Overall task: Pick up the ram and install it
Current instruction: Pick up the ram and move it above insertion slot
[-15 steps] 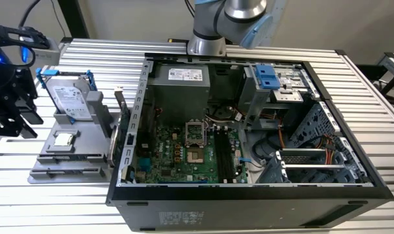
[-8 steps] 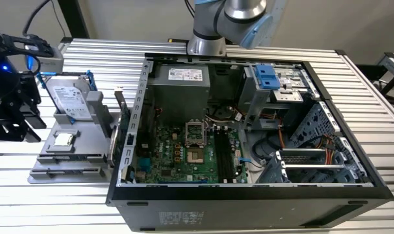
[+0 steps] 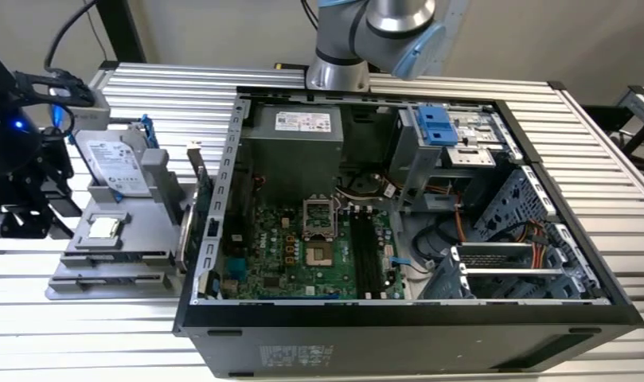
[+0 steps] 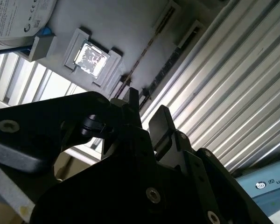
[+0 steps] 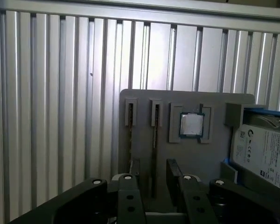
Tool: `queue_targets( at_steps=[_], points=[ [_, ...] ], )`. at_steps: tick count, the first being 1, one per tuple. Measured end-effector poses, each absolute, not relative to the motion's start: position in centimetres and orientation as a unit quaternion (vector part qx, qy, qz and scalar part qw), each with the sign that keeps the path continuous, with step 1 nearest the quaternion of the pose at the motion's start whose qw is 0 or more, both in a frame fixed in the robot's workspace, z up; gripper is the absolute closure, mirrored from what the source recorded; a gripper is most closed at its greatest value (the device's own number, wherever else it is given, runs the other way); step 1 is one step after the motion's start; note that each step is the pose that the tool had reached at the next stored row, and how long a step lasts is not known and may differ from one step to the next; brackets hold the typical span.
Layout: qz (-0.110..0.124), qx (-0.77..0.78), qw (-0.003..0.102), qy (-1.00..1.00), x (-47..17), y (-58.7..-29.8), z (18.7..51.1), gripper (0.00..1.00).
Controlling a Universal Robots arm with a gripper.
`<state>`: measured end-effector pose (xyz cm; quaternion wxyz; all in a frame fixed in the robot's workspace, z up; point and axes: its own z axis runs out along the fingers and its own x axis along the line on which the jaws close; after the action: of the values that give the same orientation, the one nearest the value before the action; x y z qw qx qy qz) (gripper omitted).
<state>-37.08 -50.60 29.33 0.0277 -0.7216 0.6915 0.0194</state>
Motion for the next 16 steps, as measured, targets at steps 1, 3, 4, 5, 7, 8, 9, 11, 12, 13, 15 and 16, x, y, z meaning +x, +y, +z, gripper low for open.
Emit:
queue_targets(
  at_steps=[1, 3, 4, 5, 7, 8, 9, 11, 12, 13, 15, 16],
  points=[
    [0.018, -0.722, 0.029, 0.691, -37.1, -50.6, 29.2, 0.00],
    [0.018, -0.722, 0.029, 0.691, -37.1, -50.6, 28.8, 0.00],
    [0.018, -0.722, 0.029, 0.691, -37.1, -50.6, 28.6, 0.00],
    [0.018, -0.722, 0.029, 0.691, -37.1, -50.6, 28.5, 0.00],
    [0.019, -0.722, 0.028, 0.691, -37.1, -50.6, 28.2, 0.00],
    [0.019, -0.722, 0.028, 0.691, -37.1, -50.7, 28.0, 0.00],
    [0.020, -0.722, 0.027, 0.692, -37.1, -50.7, 27.8, 0.00],
    [0.020, -0.722, 0.027, 0.692, -37.1, -50.7, 27.5, 0.00],
    [0.020, -0.722, 0.027, 0.692, -37.1, -50.8, 27.3, 0.00],
    [0.020, -0.722, 0.027, 0.691, -37.1, -50.8, 27.1, 0.00],
    [0.020, -0.722, 0.027, 0.692, -37.1, -50.9, 26.8, 0.00],
    [0.020, -0.722, 0.027, 0.691, -37.1, -51.0, 26.6, 0.00]
  ],
)
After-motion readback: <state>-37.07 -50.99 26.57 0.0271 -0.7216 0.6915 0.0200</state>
